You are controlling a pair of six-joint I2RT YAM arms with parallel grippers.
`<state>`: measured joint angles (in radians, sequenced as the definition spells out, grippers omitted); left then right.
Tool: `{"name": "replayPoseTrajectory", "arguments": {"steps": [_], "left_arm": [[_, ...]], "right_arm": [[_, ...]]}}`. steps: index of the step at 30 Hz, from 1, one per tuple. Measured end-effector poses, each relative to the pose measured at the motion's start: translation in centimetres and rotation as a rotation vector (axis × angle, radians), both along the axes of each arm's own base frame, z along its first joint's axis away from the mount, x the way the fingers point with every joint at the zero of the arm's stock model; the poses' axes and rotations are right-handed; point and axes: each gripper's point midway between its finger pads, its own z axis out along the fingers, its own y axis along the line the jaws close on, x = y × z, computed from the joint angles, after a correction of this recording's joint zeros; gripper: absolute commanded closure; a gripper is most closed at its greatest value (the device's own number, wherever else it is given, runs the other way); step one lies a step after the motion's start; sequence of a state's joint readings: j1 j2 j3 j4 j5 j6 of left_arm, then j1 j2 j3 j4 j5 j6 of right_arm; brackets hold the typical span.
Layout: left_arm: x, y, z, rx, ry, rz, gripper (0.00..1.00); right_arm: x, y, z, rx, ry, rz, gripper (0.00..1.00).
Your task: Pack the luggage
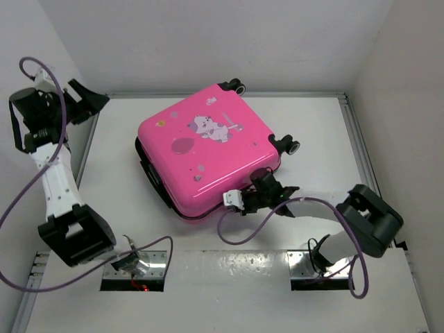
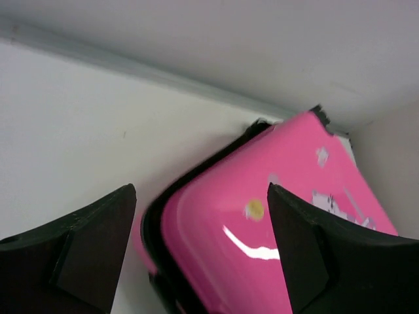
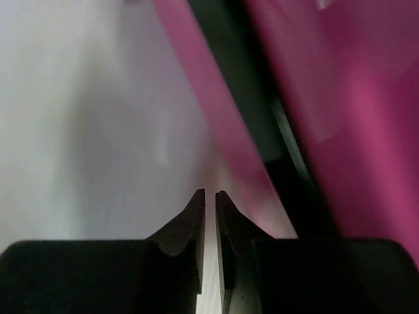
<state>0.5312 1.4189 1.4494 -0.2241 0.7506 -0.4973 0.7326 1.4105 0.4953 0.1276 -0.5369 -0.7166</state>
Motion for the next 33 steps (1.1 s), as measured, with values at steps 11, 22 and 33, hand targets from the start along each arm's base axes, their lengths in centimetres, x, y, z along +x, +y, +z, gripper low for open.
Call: {"name": "replayPoseTrajectory", "arguments": {"steps": [11, 22, 33], "left_arm": [[-8.2, 3.0, -8.4, 0.048, 0.366, 0.202, 0.15], [-11.9, 1.6, -21.7, -0.035, 0.780, 0.196, 0.26], [-4.2, -2.0, -26.2, 0.010, 0.780, 0.124, 0.32]], "right_arm": [[3.5, 7.7, -1.4, 0.028, -0.123, -0.074, 0.83], [9.6, 8.9, 1.0, 0.095, -0.135, -0.298, 0.82], [11.3, 0.4, 3.9, 0.113, -0.184, -0.507, 0.72]]}}
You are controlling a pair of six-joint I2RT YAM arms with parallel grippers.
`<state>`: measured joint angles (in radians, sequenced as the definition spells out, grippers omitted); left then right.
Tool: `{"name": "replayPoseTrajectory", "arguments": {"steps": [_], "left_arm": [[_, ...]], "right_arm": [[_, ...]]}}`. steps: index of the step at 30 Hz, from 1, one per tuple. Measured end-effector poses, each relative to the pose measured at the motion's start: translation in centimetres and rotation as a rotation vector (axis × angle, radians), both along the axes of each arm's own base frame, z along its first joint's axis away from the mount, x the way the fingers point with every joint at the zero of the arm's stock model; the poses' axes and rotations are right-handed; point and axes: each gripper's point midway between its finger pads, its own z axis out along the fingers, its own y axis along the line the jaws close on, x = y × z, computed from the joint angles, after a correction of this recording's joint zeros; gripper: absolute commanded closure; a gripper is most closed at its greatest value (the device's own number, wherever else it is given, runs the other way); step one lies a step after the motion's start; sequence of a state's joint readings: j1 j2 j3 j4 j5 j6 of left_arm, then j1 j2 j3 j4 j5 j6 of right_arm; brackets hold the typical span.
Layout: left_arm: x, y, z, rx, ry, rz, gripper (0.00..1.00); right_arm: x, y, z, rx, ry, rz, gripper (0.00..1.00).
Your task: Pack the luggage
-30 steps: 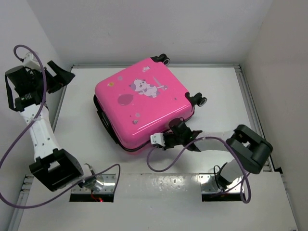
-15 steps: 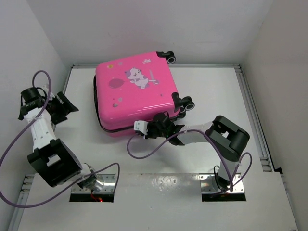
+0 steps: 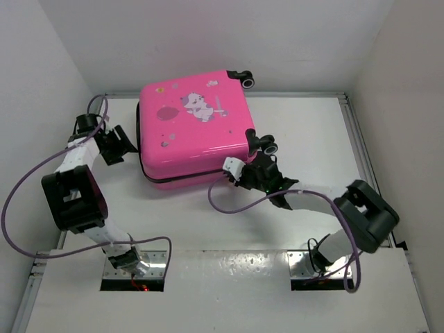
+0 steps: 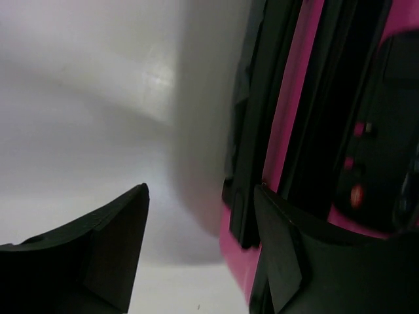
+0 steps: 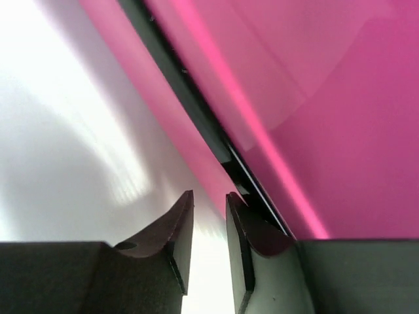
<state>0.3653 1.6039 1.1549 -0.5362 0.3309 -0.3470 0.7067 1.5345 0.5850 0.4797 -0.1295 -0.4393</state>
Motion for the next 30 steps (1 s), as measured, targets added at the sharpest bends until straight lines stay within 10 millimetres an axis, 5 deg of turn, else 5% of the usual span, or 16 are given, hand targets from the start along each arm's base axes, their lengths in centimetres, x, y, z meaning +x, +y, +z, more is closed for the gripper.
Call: {"name": "replayPoseTrajectory", "arguments": {"steps": [6, 12, 19, 24, 30], "left_arm": [[2.9, -0.7, -1.2, -0.035, -0.021, 0.012, 0.40], [5.0, -1.1, -1.0, -0.044, -0.079, 0.010, 0.43], [6.4, -1.4, -0.7, -0.035, -0.117, 0.000, 0.43], [7.6, -1.8, -0.9, -0.012, -0.120, -0.012, 0.42], [8.0, -1.9, -1.4, -0.007, -0.113, -0.011, 0.35]], "right_arm": [[-1.1, -1.8, 4.0, 0.159, 0.088, -0.122, 0.70], [-2.0, -4.3, 5.7, 0.337, 0.256, -0.325, 0.68], [-3.5, -5.5, 3.3, 0.347, 0.436, -0.460, 0.99], [-3.5, -6.2, 2.4, 0.389, 0.480, -0.537, 0.98], [-2.0, -8.2, -1.6, 0.400, 0.546, -0.738, 0.95]]}}
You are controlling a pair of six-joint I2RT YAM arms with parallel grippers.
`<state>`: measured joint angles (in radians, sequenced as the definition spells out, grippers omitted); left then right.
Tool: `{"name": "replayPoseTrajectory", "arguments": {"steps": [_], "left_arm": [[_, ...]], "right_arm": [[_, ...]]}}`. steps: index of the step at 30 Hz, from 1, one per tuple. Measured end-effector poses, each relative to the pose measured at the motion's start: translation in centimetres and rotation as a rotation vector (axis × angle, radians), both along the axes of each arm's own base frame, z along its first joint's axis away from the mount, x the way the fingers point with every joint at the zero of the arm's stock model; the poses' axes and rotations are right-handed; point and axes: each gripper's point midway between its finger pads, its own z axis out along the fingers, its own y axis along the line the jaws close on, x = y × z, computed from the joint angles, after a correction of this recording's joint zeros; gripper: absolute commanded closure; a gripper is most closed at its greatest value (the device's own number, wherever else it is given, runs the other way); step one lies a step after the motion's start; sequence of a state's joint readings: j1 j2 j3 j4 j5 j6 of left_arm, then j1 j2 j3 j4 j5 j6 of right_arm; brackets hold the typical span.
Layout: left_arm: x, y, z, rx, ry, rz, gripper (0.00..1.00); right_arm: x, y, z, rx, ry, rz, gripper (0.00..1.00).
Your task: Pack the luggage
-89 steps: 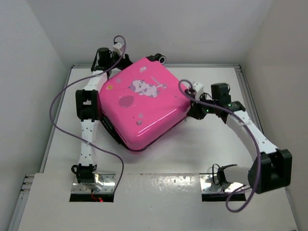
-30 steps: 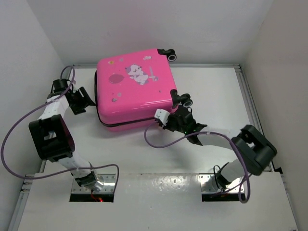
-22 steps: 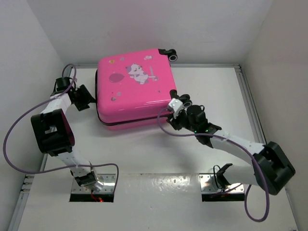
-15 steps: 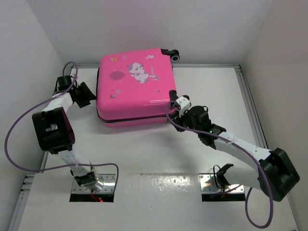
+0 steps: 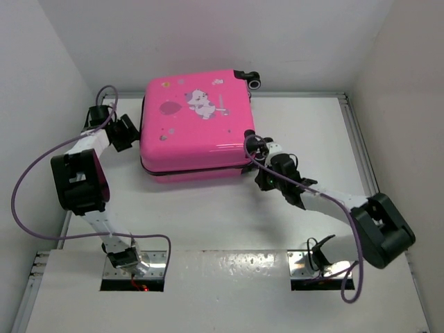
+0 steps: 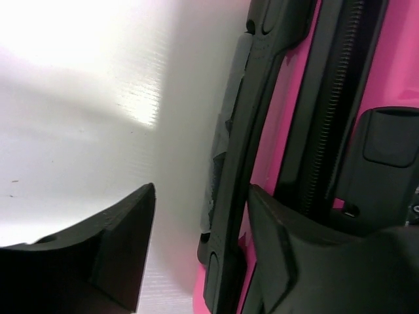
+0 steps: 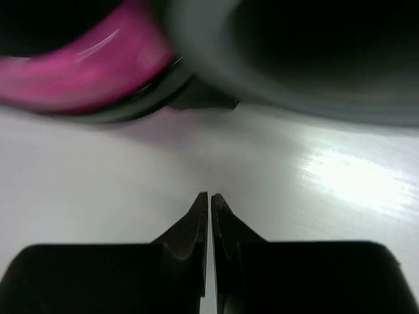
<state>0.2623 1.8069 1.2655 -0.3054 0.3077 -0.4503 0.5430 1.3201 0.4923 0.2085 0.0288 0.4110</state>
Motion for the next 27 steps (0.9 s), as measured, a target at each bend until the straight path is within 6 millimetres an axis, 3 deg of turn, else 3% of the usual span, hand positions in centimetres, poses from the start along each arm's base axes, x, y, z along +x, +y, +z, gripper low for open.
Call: {"name": "replayPoseTrajectory", "arguments": {"steps": [3, 8, 15, 19, 27], "left_arm": [[0.1, 0.0, -0.1, 0.005, 0.002, 0.006, 0.27], [0.2, -0.8, -0.6, -0.003, -0.016, 0.009, 0.26], [-0.6, -1.8, -0.9, 0.015, -0.039, 0.020, 0.26], [-1.0, -2.3, -1.2, 0.018, -0.024, 0.016, 0.23], [-1.2, -2.5, -0.9, 0.053, 0.024, 0.032, 0.25]], "right_arm": [[1.8, -0.1, -0.6, 0.041, 0.029, -0.076, 0.95], [6.0, 1.7, 1.5, 0.191, 0.028, -0.167, 0.92], [10.2, 0.2, 1.7, 0.215, 0.050, -0.286, 0.92], [11.4, -0.1, 2.5, 0.223, 0.026, -0.279, 0.89], [12.8, -0.9, 3.8, 0.232, -0.047, -0.232, 0.68]]}}
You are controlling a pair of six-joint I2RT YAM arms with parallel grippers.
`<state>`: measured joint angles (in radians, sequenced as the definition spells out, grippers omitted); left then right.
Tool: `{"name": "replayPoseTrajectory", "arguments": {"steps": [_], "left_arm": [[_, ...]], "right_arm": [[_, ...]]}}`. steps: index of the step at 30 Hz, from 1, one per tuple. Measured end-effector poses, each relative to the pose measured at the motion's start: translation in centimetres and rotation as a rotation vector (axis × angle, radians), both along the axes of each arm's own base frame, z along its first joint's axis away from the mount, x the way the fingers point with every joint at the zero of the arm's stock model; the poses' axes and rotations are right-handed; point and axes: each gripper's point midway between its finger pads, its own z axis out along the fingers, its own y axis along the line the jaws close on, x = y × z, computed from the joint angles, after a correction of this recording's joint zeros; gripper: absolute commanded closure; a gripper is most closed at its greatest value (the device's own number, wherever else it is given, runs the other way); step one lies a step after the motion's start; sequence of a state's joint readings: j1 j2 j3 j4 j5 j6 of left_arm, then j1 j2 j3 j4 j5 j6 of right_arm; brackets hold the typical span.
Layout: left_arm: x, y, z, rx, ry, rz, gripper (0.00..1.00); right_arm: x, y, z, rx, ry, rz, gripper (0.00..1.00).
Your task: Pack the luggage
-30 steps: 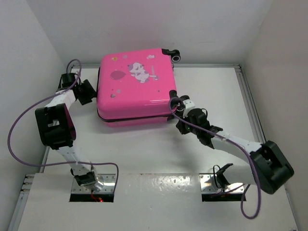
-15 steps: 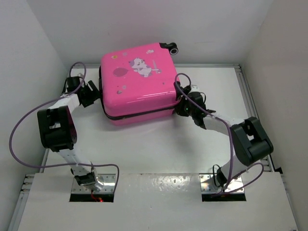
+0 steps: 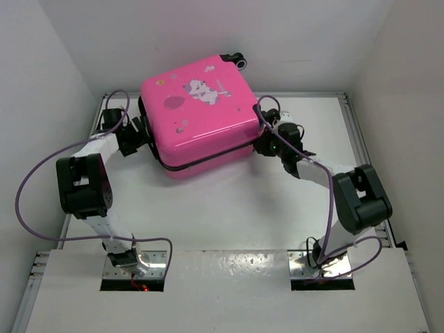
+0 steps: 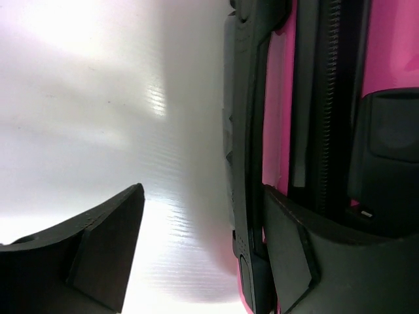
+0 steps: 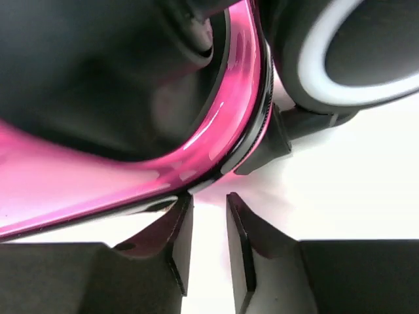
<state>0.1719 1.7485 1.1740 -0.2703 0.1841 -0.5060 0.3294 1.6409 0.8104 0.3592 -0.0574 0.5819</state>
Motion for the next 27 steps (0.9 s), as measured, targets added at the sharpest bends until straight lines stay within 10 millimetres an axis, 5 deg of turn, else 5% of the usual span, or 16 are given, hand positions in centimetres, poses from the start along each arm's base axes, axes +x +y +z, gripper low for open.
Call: {"name": "replayPoseTrajectory", "arguments": {"steps": [6, 10, 14, 18, 23, 27], "left_arm": [[1.1, 0.0, -0.1, 0.012, 0.029, 0.000, 0.33], [1.9, 0.0, -0.5, -0.002, 0.040, 0.011, 0.43], [2.4, -0.6, -0.5, -0.027, 0.029, 0.014, 0.56], [2.6, -1.0, -0.7, -0.047, 0.017, 0.014, 0.59], [2.8, -1.2, -0.8, -0.064, 0.010, 0.008, 0.62], [2.8, -1.3, -0.8, -0.070, 0.009, 0.002, 0.62]], "right_arm": [[0.0, -0.8, 2.0, -0.012, -0.084, 0.088, 0.62], [-1.6, 0.1, 3.9, -0.008, -0.159, 0.198, 0.79], [-2.8, 0.9, 3.4, 0.015, -0.150, 0.264, 0.91], [-3.7, 1.5, 1.9, 0.043, -0.121, 0.307, 0.70], [-4.6, 1.4, -0.8, 0.052, -0.064, 0.302, 0.66], [-4.3, 1.4, -1.2, 0.043, -0.075, 0.281, 0.64]]}}
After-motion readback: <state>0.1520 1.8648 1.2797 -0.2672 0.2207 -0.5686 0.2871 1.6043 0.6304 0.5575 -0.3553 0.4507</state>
